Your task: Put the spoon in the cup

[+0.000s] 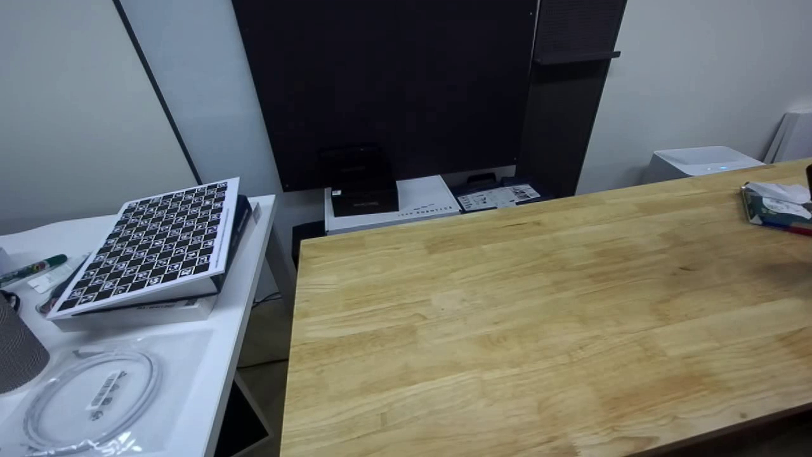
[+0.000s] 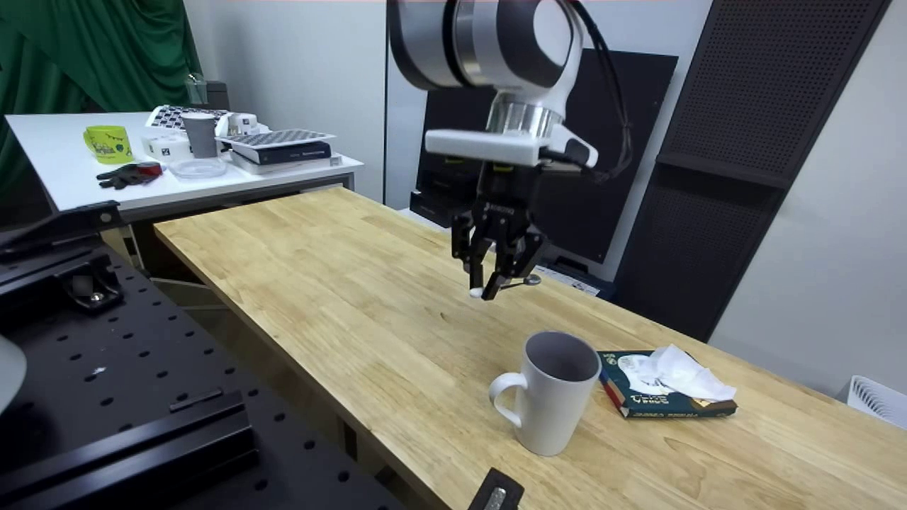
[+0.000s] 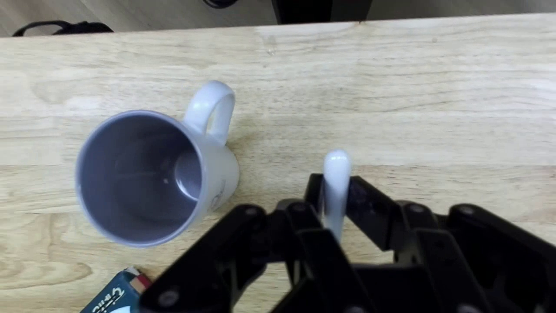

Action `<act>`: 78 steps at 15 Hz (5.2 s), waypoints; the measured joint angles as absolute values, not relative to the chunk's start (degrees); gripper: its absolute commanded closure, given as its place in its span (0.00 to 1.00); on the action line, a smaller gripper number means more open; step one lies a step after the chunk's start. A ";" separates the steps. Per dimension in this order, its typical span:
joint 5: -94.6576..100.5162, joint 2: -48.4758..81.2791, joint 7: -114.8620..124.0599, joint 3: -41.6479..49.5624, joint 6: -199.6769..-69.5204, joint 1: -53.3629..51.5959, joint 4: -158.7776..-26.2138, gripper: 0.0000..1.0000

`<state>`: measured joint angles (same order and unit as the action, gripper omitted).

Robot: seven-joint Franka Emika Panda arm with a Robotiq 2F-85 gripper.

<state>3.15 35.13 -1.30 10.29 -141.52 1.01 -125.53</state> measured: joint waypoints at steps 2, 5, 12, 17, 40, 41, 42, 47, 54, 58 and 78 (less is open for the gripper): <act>3.49 30.70 -2.55 10.28 -135.34 2.50 -125.42 0.95; 3.51 24.37 -5.07 10.28 -125.18 5.12 -124.87 0.95; 0.60 13.69 -11.35 10.34 -102.58 11.16 -121.98 0.95; -6.22 14.40 -15.93 11.27 -97.73 15.51 -120.54 0.95; -18.87 36.02 -26.96 6.99 -108.20 21.37 -117.74 0.95; -18.81 35.80 -26.93 7.07 -107.23 21.44 -117.59 0.95; -18.77 35.60 -26.88 7.26 -106.47 21.51 -117.57 0.95; -17.27 34.15 -26.39 9.48 -104.85 21.75 -118.32 0.95; -14.53 30.37 -26.37 13.60 -103.34 24.99 -119.27 0.95; -14.52 29.95 -26.38 14.36 -103.07 26.65 -119.30 0.95; -16.48 32.36 -28.18 14.05 -105.08 29.15 -117.72 0.95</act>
<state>-16.48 32.36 -28.18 14.05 -105.08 29.15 -117.72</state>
